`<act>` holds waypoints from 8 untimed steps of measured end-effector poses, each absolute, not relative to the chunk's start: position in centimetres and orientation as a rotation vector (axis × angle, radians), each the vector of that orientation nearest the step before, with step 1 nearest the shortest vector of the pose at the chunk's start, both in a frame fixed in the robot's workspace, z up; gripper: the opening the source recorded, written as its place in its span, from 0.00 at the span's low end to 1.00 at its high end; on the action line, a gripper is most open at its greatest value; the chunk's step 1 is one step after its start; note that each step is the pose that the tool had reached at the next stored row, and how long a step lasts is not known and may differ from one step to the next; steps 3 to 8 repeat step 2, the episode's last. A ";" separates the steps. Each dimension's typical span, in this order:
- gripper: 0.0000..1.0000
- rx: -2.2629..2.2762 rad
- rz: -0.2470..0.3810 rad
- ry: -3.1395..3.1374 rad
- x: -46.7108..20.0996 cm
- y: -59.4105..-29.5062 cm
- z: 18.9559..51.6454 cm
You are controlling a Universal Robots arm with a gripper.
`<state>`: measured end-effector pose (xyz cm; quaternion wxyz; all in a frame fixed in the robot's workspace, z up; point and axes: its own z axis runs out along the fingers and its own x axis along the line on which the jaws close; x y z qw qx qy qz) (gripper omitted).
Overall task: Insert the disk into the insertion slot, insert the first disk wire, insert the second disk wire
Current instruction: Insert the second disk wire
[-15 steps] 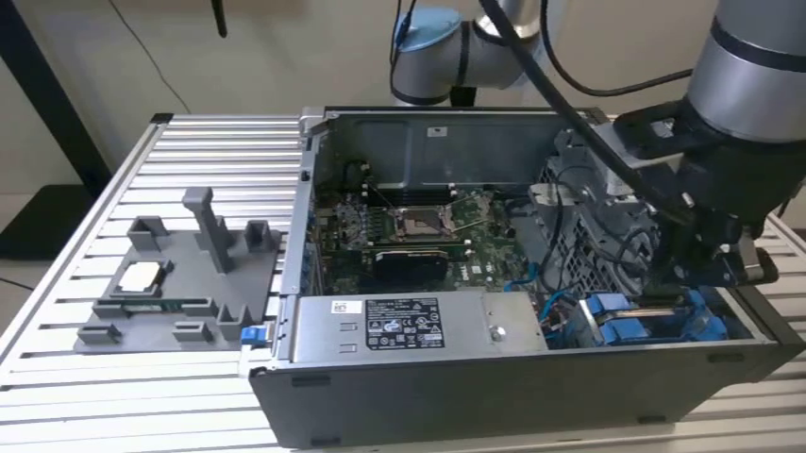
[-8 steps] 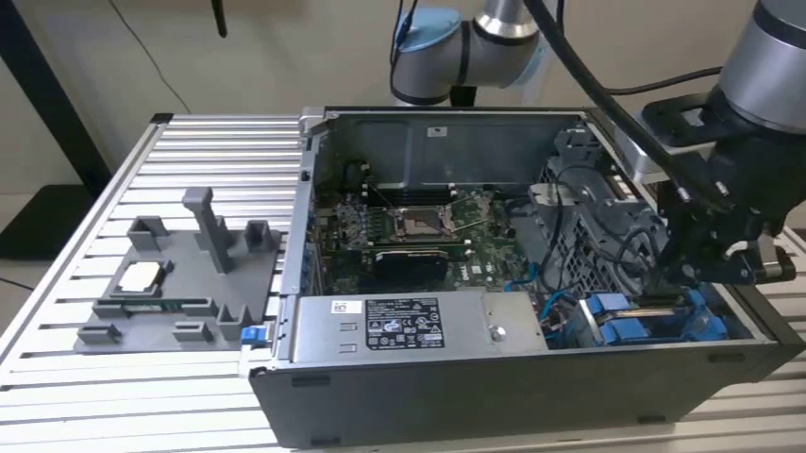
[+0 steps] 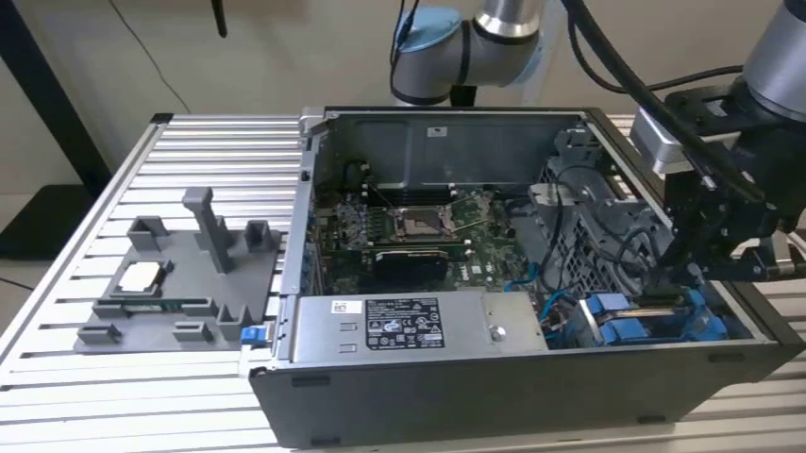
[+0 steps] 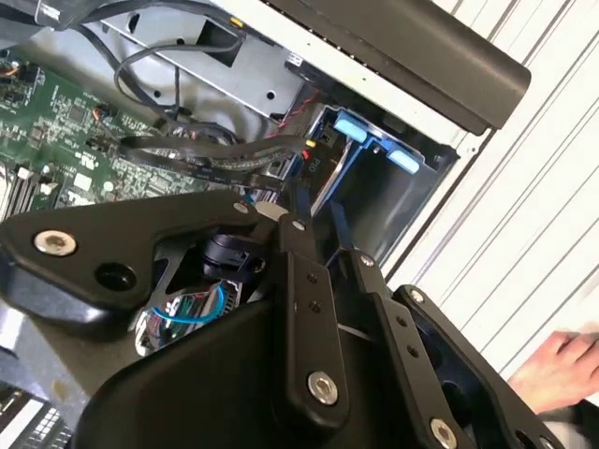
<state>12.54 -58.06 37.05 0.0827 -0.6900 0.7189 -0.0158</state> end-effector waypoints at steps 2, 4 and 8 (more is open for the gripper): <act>0.25 -2.060 -0.047 2.147 12.5 -58.1 37.1; 0.25 -2.060 -0.047 2.147 12.5 -58.1 37.1; 0.25 -2.060 -0.047 2.147 12.5 -58.1 37.1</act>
